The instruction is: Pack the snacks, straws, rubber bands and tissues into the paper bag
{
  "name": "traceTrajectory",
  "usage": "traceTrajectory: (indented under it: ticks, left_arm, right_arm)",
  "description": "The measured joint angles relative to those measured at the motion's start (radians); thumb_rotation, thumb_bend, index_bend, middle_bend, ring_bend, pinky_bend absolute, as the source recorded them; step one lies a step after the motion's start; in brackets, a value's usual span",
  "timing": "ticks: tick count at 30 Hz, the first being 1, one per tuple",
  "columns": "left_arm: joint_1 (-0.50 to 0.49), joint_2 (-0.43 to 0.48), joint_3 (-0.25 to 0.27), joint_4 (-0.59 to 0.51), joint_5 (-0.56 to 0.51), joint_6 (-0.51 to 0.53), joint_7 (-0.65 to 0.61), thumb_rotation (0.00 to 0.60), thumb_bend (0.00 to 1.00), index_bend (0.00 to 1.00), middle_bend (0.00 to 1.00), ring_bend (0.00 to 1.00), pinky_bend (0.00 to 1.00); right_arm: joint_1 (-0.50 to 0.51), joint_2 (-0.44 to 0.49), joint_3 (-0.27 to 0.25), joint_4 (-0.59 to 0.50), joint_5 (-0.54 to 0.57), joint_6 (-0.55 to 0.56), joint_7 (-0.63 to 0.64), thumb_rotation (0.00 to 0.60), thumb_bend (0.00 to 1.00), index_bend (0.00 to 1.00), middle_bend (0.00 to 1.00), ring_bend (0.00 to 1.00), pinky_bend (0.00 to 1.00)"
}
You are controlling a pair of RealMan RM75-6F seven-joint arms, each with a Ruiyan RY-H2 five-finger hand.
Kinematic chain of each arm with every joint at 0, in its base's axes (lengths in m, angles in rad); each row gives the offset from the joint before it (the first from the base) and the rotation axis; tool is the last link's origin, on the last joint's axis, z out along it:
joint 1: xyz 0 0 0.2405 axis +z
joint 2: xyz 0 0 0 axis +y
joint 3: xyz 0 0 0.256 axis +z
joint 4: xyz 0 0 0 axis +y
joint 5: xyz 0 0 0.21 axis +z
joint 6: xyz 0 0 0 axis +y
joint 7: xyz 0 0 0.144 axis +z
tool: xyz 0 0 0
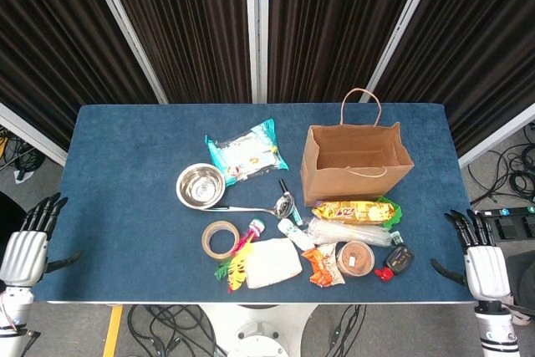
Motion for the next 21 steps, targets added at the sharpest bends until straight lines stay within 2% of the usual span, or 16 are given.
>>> traceTrajectory:
  ticks: [6, 12, 16, 21]
  left_arm:
    - [0.004, 0.002, -0.005, 0.001, 0.003, 0.02, -0.006, 0.6, 0.02, 0.08, 0.14, 0.01, 0.14]
    - [0.008, 0.01, -0.008, -0.002, 0.002, 0.031, -0.014, 0.6, 0.02, 0.08, 0.14, 0.01, 0.14]
    - [0.011, 0.014, -0.009, 0.001, 0.0, 0.033, -0.023, 0.6, 0.02, 0.09, 0.14, 0.01, 0.14]
    - [0.014, 0.015, -0.01, 0.011, -0.003, 0.035, -0.036, 0.6, 0.02, 0.08, 0.14, 0.01, 0.14]
  right_arm:
    - [0.011, 0.051, -0.038, -0.124, -0.048, -0.021, -0.048, 0.6, 0.0, 0.14, 0.13, 0.0, 0.0]
    - [0.038, 0.099, -0.057, -0.287, -0.096, -0.052, -0.18, 0.6, 0.0, 0.14, 0.14, 0.0, 0.0]
    - [0.065, 0.111, -0.041, -0.376, -0.102, -0.077, -0.288, 0.6, 0.01, 0.14, 0.16, 0.01, 0.0]
    - [0.092, 0.093, 0.011, -0.397, -0.06, -0.107, -0.339, 0.6, 0.05, 0.15, 0.19, 0.05, 0.05]
